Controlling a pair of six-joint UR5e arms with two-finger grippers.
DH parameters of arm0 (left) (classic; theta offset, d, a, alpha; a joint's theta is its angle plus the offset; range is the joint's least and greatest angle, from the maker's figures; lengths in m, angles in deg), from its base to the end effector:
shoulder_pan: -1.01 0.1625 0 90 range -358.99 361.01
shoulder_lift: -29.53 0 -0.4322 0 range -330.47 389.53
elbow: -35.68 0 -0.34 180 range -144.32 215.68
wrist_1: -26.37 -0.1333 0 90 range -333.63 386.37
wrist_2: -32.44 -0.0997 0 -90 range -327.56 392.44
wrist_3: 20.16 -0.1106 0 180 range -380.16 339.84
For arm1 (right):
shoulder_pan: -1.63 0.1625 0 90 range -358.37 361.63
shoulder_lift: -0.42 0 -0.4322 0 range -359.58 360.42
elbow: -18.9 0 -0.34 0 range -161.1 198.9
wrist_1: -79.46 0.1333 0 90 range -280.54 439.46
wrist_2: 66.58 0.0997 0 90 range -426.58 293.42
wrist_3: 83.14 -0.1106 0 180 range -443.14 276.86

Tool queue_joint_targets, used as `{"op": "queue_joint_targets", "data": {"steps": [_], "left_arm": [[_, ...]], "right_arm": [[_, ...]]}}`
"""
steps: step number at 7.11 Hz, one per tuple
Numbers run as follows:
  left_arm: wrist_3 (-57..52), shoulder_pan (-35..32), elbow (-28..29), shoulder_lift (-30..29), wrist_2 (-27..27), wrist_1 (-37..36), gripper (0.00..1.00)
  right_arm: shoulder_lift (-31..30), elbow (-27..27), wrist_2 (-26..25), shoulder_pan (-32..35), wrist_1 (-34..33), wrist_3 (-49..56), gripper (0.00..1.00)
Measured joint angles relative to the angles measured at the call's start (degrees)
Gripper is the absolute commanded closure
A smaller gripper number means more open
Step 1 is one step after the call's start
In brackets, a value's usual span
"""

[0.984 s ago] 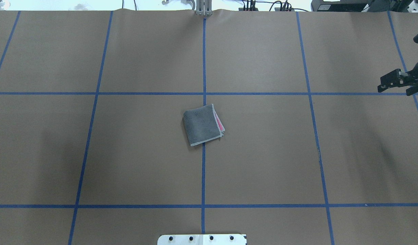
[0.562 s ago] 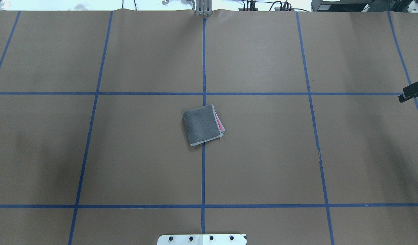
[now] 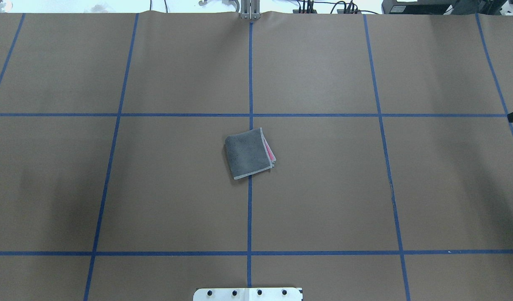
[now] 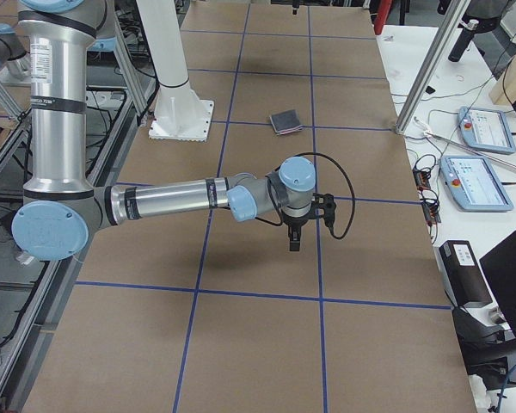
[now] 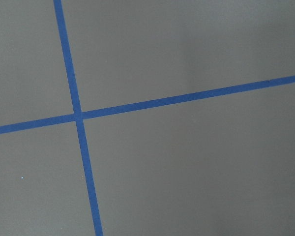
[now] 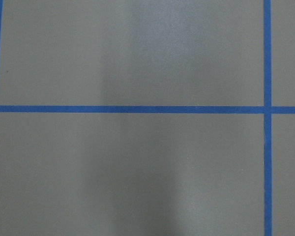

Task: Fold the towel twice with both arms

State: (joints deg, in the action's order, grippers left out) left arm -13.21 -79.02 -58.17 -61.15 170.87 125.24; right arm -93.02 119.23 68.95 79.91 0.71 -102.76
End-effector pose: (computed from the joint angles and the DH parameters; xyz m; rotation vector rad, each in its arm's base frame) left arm 0.0295 -0.4599 0.6161 0.0936 0.8650 0.1482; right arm -0.0342 -0.4325 0.5957 0.0757 -0.8389 0.0039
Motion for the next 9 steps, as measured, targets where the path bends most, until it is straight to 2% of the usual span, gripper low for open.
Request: {"op": "queue_joint_targets", "data": {"steps": [3,5,9], "left_arm": [[-4.02,-3.44,0.26,-0.17,-3.84,-0.82,0.01],[-4.07,-3.80,0.12,-0.20,-6.24,-2.02,0.01],[-3.88,-3.90,-0.99,0.14,-6.20,-2.79,0.00]], "right_arm": [[2.83,-1.06,-3.81,2.56,-8.26,10.60,0.00],[2.88,-1.15,-4.91,2.80,-9.21,11.68,0.00],[2.58,-1.12,-4.55,2.85,-9.25,11.34,0.00]]}}
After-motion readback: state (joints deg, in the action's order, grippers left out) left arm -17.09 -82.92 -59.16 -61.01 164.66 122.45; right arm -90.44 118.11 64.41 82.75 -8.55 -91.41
